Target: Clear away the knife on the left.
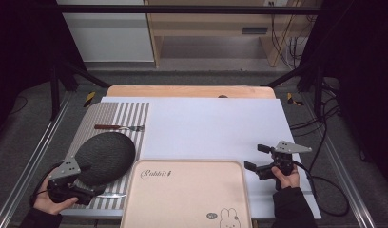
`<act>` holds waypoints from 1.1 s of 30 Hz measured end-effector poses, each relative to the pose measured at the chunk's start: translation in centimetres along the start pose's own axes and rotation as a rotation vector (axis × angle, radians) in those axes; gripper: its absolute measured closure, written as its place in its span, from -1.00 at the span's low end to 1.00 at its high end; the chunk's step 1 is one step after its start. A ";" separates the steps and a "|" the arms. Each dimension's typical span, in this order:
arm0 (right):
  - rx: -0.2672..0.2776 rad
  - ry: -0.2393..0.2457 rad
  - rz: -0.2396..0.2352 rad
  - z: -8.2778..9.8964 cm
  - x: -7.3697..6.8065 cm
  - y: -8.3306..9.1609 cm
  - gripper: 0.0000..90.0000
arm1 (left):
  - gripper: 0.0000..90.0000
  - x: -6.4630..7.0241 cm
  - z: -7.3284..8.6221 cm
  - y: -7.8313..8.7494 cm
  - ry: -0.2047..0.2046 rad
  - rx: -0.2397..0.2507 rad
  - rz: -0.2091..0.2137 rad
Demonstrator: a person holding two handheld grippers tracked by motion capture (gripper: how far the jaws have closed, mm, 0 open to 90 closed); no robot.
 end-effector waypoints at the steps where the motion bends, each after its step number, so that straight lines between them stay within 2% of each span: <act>1: -0.001 0.000 0.000 0.0 0.0 0.0 -0.99 | -0.96 0.0 0.2 0.1 0.001 -0.005 0.000; 15: -0.003 -0.001 0.000 0.0 0.0 0.0 -0.99 | -0.95 -0.9 2.9 1.6 0.020 -0.085 0.001; 22: -0.002 -0.001 0.000 0.0 0.0 0.0 -0.99 | -0.92 -1.6 4.4 1.9 0.034 -0.148 -0.014; 27: -0.002 -0.001 0.000 0.0 0.0 0.0 -0.99 | -0.81 -1.9 4.9 1.7 0.020 -0.191 -0.009; 30: -0.002 0.000 0.000 0.0 0.0 0.0 -0.99 | -0.69 -2.0 5.1 1.4 0.001 -0.226 -0.019; 31: -0.002 0.000 0.000 0.0 0.0 0.0 -0.99 | -0.65 -2.0 5.1 1.4 0.001 -0.226 -0.019; 33: -0.001 -0.001 0.000 0.0 0.0 0.0 -0.99 | -0.55 -2.1 5.2 1.1 -0.013 -0.256 -0.010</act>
Point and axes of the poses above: each handheld gripper's, and its own axes: y roughly backward along the jaws, z roughly out of its underside, x roughly to its right, the point moved 2 cm from there along -y, roughly forward along the jaws, and after that the axes turned 5 degrees about -z, right-handed, at the moved point
